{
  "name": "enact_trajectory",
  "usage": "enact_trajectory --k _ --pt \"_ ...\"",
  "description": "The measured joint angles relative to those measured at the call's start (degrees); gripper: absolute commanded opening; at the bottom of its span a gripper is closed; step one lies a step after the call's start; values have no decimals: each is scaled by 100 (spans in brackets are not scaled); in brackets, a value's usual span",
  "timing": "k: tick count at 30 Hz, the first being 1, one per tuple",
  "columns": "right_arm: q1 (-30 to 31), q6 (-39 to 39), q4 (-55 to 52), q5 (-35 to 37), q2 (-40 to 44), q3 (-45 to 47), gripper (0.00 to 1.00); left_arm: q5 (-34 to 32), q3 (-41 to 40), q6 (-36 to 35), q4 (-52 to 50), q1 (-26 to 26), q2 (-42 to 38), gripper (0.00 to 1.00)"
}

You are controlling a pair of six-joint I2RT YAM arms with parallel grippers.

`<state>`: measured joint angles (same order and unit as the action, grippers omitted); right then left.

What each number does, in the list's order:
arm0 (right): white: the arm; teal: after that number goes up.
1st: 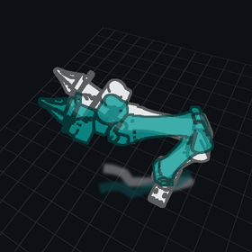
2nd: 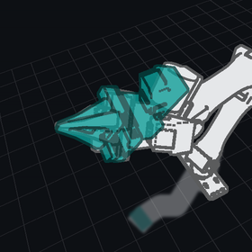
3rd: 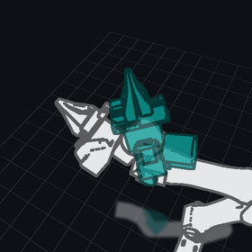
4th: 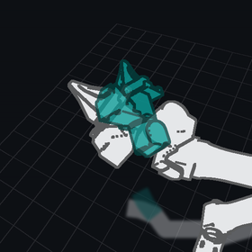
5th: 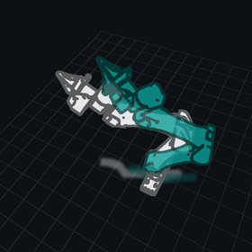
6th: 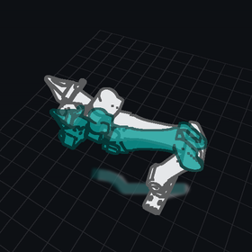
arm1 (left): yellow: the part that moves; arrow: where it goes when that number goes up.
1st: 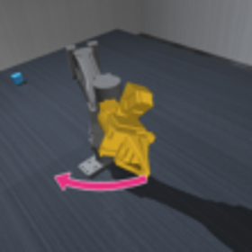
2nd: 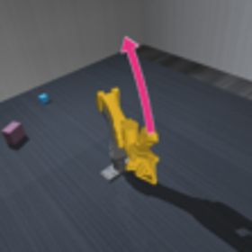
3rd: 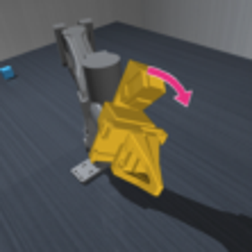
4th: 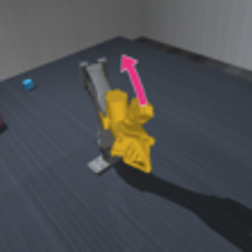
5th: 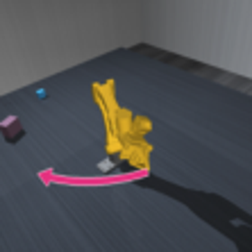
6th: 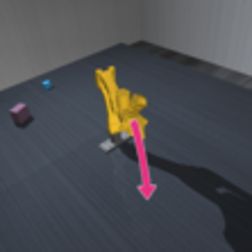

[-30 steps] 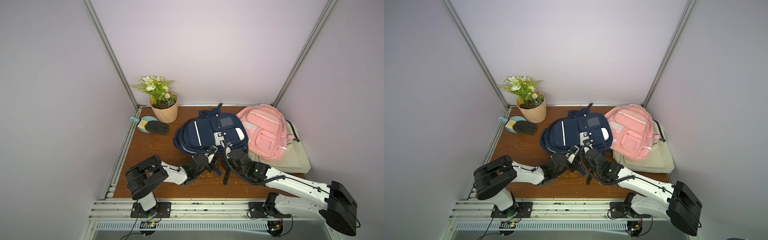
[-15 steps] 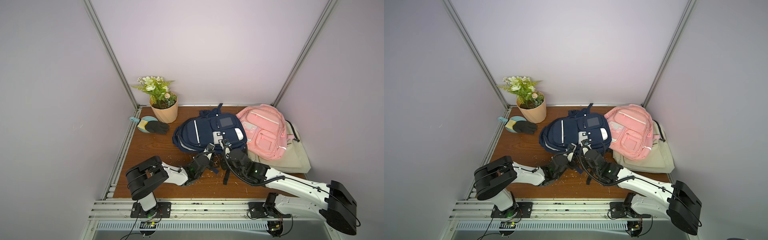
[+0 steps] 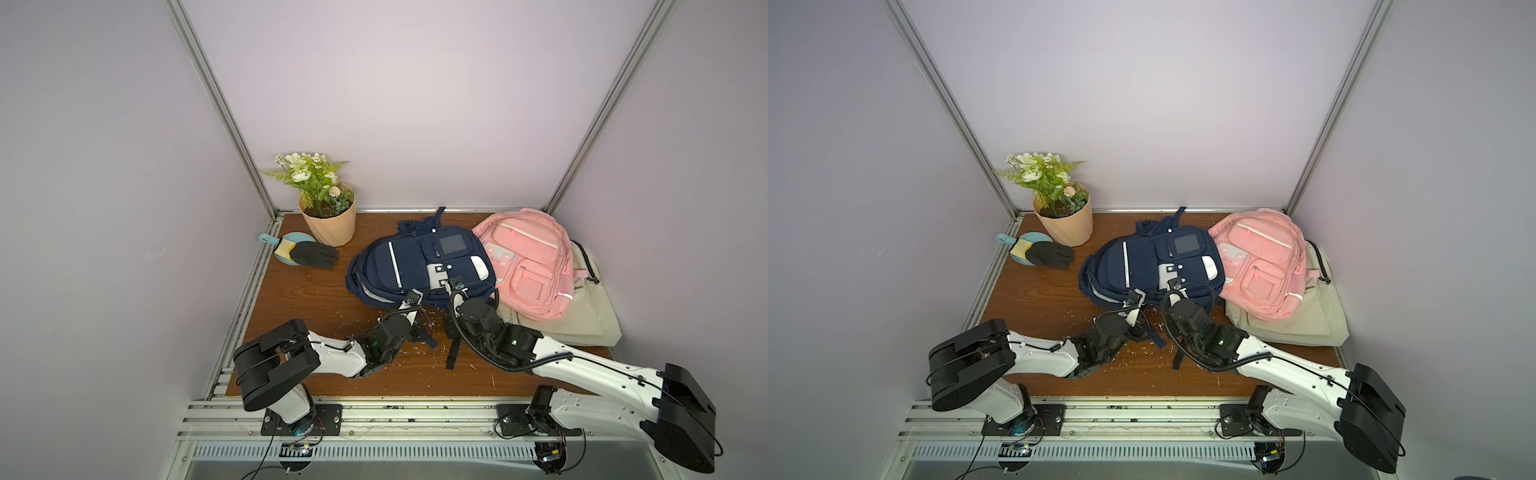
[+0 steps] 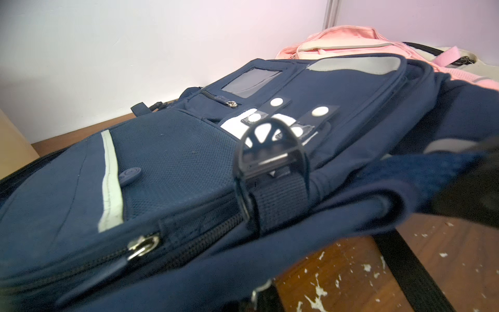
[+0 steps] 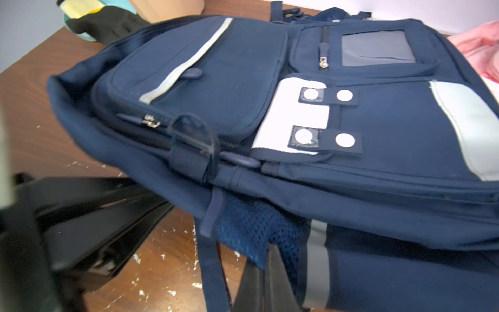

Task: Zip up the backpack
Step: Zip the zipper on the backpack.

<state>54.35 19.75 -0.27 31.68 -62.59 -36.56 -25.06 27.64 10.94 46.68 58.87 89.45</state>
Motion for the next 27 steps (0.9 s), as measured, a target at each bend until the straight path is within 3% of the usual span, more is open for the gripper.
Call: enact_trajectory --k 14,21,27 --pt "-1408 20 -166 -249 -28 -42 0 308 -828 304 -439 28 -1204 0" --pt "-2256 68 -367 -675 -734 -608 1 579 -1051 505 -682 199 -1596 0" --pt "-2498 367 -487 -828 -763 -684 36 782 -629 540 -730 595 -1008 0"
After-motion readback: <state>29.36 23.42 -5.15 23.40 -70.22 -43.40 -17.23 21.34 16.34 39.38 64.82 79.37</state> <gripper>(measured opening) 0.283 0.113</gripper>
